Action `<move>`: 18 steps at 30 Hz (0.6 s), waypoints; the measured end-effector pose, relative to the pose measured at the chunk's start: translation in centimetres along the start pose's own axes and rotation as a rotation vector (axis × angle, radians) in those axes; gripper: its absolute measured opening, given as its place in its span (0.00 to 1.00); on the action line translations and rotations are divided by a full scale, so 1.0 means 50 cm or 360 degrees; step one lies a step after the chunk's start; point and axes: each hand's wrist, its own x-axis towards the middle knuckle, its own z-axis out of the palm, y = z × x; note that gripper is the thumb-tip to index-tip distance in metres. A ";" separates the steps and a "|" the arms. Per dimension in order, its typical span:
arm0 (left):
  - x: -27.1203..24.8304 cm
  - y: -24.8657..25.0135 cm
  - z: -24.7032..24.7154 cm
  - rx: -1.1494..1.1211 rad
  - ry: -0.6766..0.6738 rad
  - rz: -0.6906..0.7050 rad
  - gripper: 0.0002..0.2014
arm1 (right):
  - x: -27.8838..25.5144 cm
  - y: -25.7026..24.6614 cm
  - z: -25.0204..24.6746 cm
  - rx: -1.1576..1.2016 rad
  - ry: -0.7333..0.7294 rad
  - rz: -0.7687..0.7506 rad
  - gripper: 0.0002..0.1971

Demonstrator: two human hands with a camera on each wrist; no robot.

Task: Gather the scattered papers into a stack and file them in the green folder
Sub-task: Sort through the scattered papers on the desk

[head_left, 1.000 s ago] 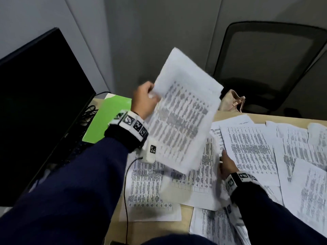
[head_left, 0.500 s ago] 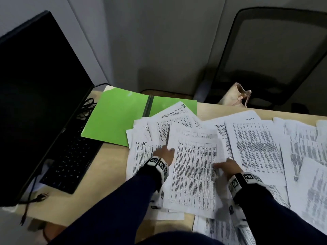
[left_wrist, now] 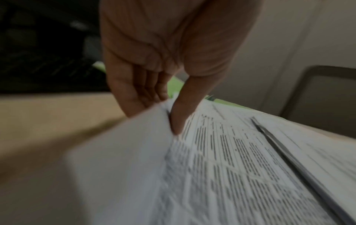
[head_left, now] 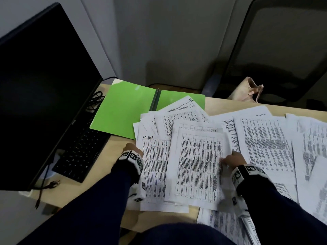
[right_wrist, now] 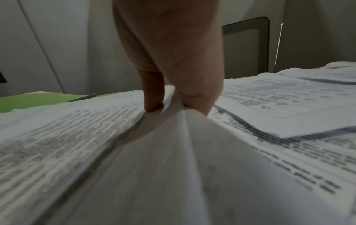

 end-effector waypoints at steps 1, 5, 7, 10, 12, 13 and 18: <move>0.001 0.004 -0.012 0.0089 0.0030 0.0052 0.17 | 0.007 0.006 0.001 0.0137 0.0078 -0.0029 0.16; -0.039 0.053 -0.066 0.0336 0.0145 0.0263 0.12 | -0.004 -0.013 -0.010 0.0355 0.0076 -0.0259 0.15; -0.054 0.080 -0.089 0.0443 0.0227 0.0381 0.12 | -0.021 -0.027 -0.022 0.0505 0.0070 -0.0345 0.14; -0.075 0.117 -0.116 0.0598 0.0319 0.0478 0.09 | -0.019 -0.029 -0.037 0.0641 0.0107 -0.0357 0.15; -0.085 0.137 -0.130 0.0655 0.0398 0.0537 0.10 | -0.011 -0.020 -0.049 0.0690 0.0106 -0.0318 0.15; -0.088 0.147 -0.136 0.0680 0.0448 0.0543 0.11 | -0.006 -0.013 -0.056 0.0750 0.0101 -0.0275 0.16; -0.089 0.185 -0.171 0.0572 0.0522 0.0597 0.11 | 0.002 0.026 -0.105 0.0801 0.0238 -0.0178 0.19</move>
